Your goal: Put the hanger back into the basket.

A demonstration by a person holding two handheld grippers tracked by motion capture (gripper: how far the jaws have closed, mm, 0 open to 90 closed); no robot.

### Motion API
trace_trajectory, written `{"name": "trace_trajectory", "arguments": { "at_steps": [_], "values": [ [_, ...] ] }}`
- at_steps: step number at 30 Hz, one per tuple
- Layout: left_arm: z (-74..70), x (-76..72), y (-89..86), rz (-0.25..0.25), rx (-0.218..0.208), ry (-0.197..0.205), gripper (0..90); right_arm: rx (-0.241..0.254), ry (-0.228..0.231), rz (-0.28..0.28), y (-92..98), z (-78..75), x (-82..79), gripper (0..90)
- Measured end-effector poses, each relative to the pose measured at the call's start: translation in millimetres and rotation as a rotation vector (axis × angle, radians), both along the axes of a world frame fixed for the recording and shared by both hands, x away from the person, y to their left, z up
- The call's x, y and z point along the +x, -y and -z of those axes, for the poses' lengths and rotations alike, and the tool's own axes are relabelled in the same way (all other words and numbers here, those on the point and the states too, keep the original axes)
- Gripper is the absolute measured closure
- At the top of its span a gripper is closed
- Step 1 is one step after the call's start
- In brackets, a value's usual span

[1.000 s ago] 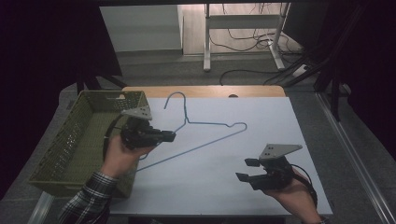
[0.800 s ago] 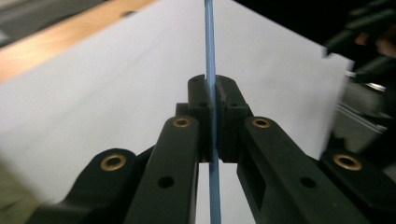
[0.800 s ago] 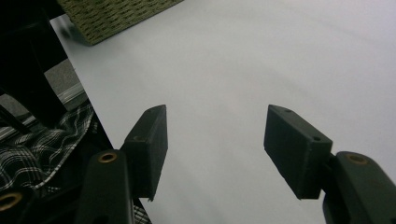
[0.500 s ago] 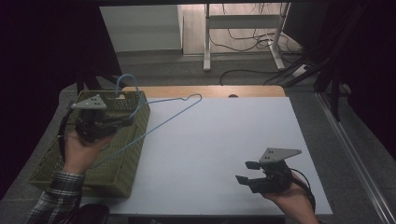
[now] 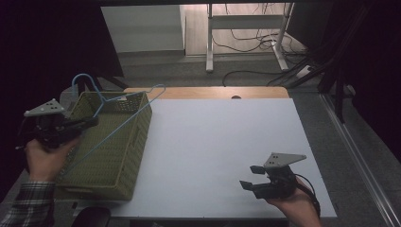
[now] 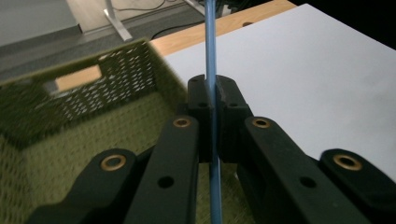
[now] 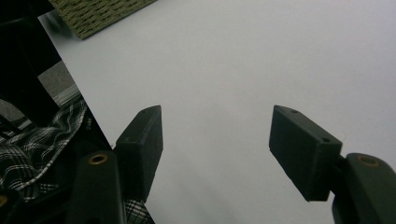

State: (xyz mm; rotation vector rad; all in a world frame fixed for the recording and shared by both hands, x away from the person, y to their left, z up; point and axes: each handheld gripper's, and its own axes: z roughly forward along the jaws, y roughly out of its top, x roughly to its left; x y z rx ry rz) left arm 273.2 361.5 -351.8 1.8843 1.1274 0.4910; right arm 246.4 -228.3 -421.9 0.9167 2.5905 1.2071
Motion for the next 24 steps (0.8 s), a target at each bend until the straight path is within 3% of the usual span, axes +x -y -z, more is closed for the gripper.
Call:
{"name": "trace_trajectory", "arguments": {
  "at_steps": [7,13,16,24],
  "values": [
    [20.7,0.4,-28.7,-0.078,-0.009,-0.006,87.0,-0.007,-0.009,-0.001,-1.2,3.3,0.6,34.3],
    [42.7,4.4,-42.1,-0.115,-0.009,-0.039,86.9,-0.016,-0.018,-0.004,-2.2,6.1,1.3,34.0],
    [51.2,5.2,-48.8,-0.127,-0.040,-0.048,86.9,-0.017,-0.020,-0.004,-2.7,7.4,1.7,33.9],
    [69.7,5.3,-62.1,-0.163,-0.067,-0.082,86.9,-0.023,-0.031,-0.008,-4.2,10.1,2.0,33.7]
  ]
}}
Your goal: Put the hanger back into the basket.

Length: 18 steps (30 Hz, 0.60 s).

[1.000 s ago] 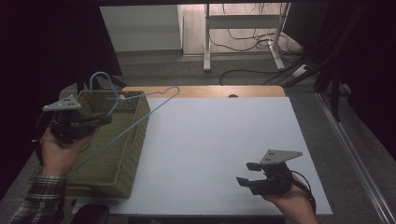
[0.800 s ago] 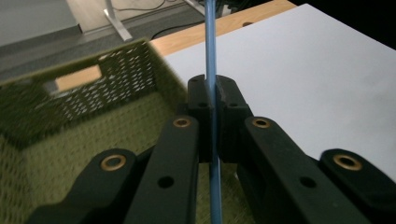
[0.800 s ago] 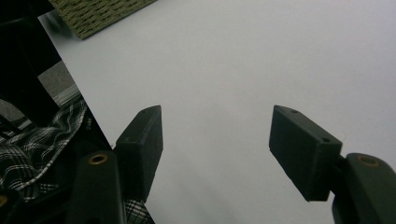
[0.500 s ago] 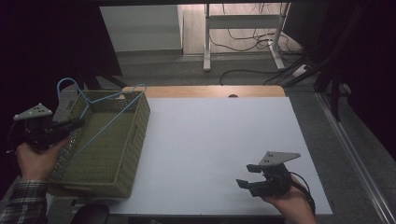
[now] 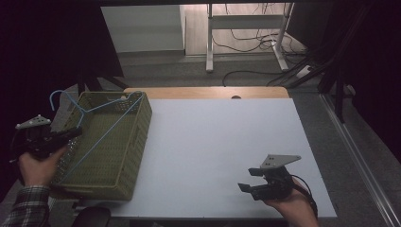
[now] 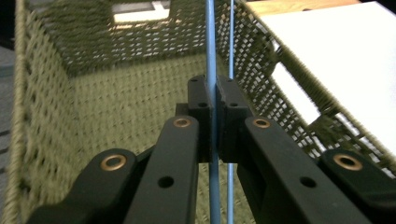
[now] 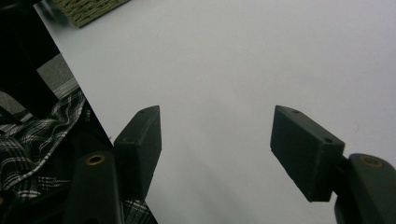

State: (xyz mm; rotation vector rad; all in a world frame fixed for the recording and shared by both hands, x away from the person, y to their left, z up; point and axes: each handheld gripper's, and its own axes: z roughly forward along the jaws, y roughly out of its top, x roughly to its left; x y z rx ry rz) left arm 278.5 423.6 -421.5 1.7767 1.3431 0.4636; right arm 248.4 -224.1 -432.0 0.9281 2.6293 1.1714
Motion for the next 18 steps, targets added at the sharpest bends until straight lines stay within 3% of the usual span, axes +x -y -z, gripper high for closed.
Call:
{"name": "trace_trajectory", "arguments": {
  "at_steps": [2,9,14,16,18],
  "values": [
    [4.9,2.1,-0.8,-0.011,0.022,-0.025,86.9,-0.002,-0.006,-0.002,-0.8,1.0,0.6,33.7],
    [21.9,16.4,4.9,0.014,0.015,-0.085,86.8,-0.015,-0.009,-0.009,-3.8,3.5,0.7,33.6],
    [33.6,30.2,8.1,0.063,0.025,-0.207,85.5,-0.015,-0.008,-0.010,-3.5,4.5,0.5,33.4],
    [31.3,27.7,9.4,0.015,0.074,-0.176,74.4,-0.016,-0.008,-0.005,-2.9,4.9,0.2,33.0],
    [25.9,23.0,8.2,-0.024,0.070,-0.130,62.6,-0.013,-0.005,0.002,-1.7,5.0,-0.3,32.4]
  ]
}}
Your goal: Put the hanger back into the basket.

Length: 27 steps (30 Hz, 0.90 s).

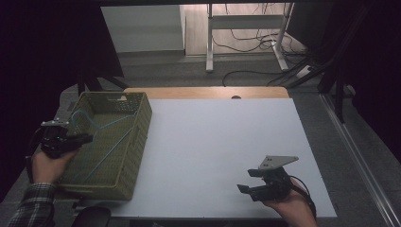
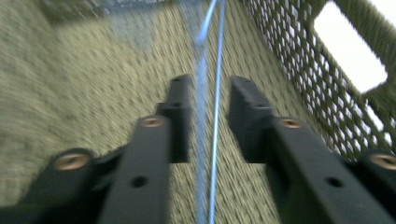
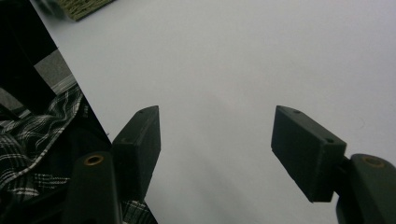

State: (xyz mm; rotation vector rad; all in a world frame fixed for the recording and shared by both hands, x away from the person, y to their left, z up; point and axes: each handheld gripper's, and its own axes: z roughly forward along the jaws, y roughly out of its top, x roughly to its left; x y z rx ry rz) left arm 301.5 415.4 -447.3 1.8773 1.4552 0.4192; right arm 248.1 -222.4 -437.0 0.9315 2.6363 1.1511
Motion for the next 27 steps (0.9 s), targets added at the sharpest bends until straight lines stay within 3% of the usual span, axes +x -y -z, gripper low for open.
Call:
{"name": "trace_trajectory", "arguments": {
  "at_steps": [1,2,3,6,8,9,10,11,13,14,18,22,27],
  "values": [
    [-3.0,-2.5,-0.5,-0.017,0.006,0.012,51.4,0.006,0.005,0.010,1.2,0.3,-0.7,30.8],
    [-6.2,-5.6,-0.6,-0.027,0.012,0.025,51.4,0.006,0.005,0.010,1.2,0.3,-0.7,30.8],
    [-9.4,-9.1,0.1,-0.036,0.011,0.042,45.7,0.010,0.008,0.016,1.8,0.2,-1.1,30.1],
    [-19.0,-22.1,4.4,-0.019,-0.029,0.096,37.4,0.017,0.029,0.032,3.6,-0.4,-3.6,27.1],
    [-24.0,-31.3,11.0,0.016,-0.069,0.124,29.0,0.022,0.050,0.047,4.9,-0.9,-6.2,23.2],
    [-27.2,-39.2,21.2,0.057,-0.099,0.134,25.0,0.019,0.059,0.057,5.1,-1.2,-7.3,21.4],
    [-27.2,-39.2,21.2,0.057,-0.099,0.134,21.7,0.019,0.059,0.057,5.1,-1.2,-7.3,21.4],
    [-28.6,-43.2,27.8,0.077,-0.099,0.139,21.7,0.018,0.065,0.066,5.3,-1.4,-8.3,19.8],
    [-32.3,-53.9,50.2,0.136,-0.089,0.143,12.1,0.029,0.079,0.085,6.6,-2.1,-11.5,15.9],
    [-32.3,-53.9,50.2,0.136,-0.089,0.143,9.8,0.029,0.079,0.085,6.6,-2.1,-11.5,15.9],
    [-36.1,-65.4,78.0,0.237,-0.126,0.157,6.0,0.035,0.076,0.132,8.7,-1.9,-14.5,9.9],
    [-38.3,-74.2,103.2,0.309,-0.117,0.163,2.6,0.036,0.075,0.155,12.2,-1.4,-17.7,6.1],
    [-35.3,-81.8,129.6,0.363,-0.099,0.153,1.9,0.028,0.093,0.169,16.2,-0.1,-21.8,3.1]
  ]
}}
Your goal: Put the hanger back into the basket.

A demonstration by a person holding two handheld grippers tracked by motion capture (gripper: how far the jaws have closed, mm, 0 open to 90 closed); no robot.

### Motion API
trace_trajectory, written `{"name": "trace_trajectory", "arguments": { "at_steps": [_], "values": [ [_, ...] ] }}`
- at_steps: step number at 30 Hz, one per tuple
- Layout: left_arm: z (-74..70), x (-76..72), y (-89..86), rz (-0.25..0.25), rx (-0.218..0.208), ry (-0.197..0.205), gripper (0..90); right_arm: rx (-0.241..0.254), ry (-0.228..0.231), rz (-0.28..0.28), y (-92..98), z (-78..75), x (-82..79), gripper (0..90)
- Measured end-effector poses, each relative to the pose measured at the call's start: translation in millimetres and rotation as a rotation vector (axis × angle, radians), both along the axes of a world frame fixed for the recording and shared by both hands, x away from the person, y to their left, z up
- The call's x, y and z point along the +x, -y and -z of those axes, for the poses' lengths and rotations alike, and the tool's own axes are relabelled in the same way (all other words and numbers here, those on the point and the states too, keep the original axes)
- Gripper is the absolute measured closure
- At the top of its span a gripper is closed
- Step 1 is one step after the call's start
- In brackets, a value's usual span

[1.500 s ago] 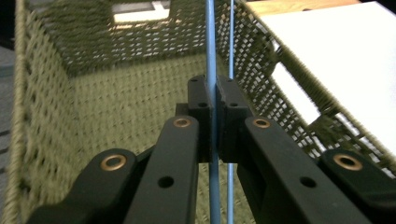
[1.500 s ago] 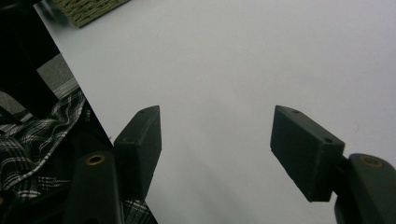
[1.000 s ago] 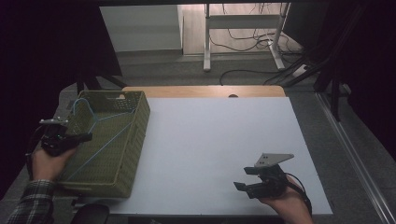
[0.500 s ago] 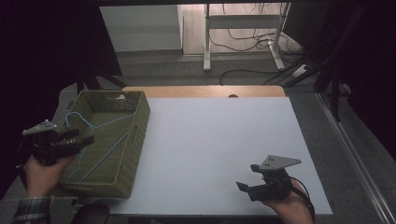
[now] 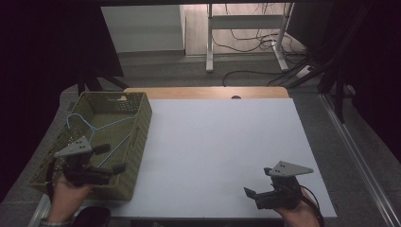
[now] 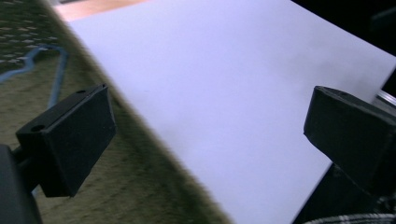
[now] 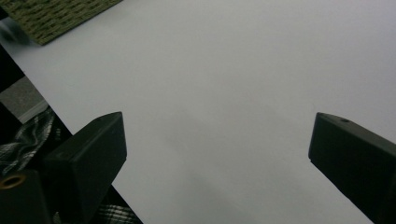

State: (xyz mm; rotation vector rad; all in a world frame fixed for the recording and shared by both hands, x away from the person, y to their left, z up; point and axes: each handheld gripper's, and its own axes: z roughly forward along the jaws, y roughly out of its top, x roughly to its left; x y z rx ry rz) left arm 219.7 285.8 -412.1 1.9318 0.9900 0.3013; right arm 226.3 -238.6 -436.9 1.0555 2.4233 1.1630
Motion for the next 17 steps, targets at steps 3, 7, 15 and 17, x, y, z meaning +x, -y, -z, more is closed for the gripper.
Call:
{"name": "trace_trajectory", "arguments": {
  "at_steps": [3,7,15,17],
  "values": [
    [6.4,-3.3,13.2,0.013,0.036,-0.010,1.0,-0.024,0.012,0.010,1.5,1.8,-1.8,1.2],
    [18.9,-9.0,24.6,0.019,0.104,0.007,0.0,-0.035,0.023,0.030,6.1,6.0,-4.6,0.0],
    [40.1,-12.4,27.5,0.008,0.147,-0.032,0.0,-0.056,0.002,0.066,14.2,22.3,1.6,0.0],
    [39.9,-12.0,27.1,0.004,0.140,-0.025,0.0,-0.063,-0.002,0.064,13.6,23.5,2.0,0.0]
  ]
}}
